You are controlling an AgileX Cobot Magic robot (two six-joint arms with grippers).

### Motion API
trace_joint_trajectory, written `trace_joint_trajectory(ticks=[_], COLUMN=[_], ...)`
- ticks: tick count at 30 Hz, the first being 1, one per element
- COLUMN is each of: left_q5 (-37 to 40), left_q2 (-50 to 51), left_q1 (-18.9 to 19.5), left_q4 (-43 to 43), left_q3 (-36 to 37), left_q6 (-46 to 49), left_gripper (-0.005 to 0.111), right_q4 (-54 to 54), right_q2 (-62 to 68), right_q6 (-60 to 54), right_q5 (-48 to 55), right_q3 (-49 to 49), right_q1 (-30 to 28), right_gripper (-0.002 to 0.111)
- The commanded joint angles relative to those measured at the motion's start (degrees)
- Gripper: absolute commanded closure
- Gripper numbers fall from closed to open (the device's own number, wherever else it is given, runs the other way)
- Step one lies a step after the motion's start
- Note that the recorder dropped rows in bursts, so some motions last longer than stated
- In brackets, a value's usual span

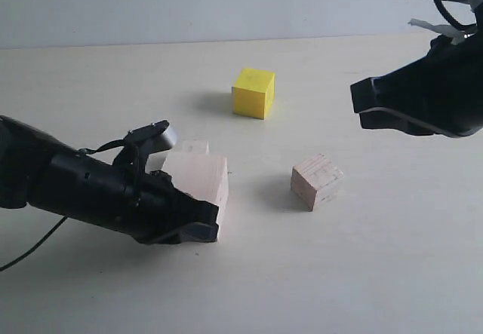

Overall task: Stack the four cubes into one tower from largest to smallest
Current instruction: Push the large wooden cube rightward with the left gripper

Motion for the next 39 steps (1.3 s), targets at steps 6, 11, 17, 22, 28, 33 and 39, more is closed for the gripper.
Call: trace_joint_trajectory(ticks=[6, 11, 17, 22, 28, 33, 39], left_q5=[3.6, -8.3, -13.9, -18.5, -19.8, -19.5, -17.2], left_q2=[-2.8, -12.5, -13.9, -13.9, -13.9, -12.2, -8.5], left_q1=[-0.3, 1.0, 4.9, 6.9, 7.2, 7.2, 7.2], left_q4=[3.9, 4.2, 4.2, 4.2, 4.2, 4.2, 4.2], left_q3=[2.2, 10.9, 11.2, 10.6, 6.6, 2.3, 1.0], left_q6=[-1.2, -1.2, -1.2, -0.3, 0.6, 0.6, 0.6], left_gripper=[0.107, 0.107, 0.107, 0.107, 0.107, 0.107, 0.107], right_q4=[0.9, 0.9, 0.9, 1.0, 1.3, 2.2, 2.2], right_q2=[-0.5, -0.5, -0.5, -0.5, -0.5, -0.5, -0.5], right_q6=[0.0, 0.0, 0.0, 0.0, 0.0, 0.0, 0.0], right_q5=[2.7, 3.0, 3.2, 3.6, 3.6, 3.6, 5.2], right_q3=[-0.4, -0.4, -0.4, -0.4, -0.4, -0.4, -0.4], right_q1=[0.2, 0.2, 0.2, 0.2, 0.2, 0.2, 0.2], right_gripper=[0.108, 0.108, 0.108, 0.108, 0.108, 0.108, 0.108])
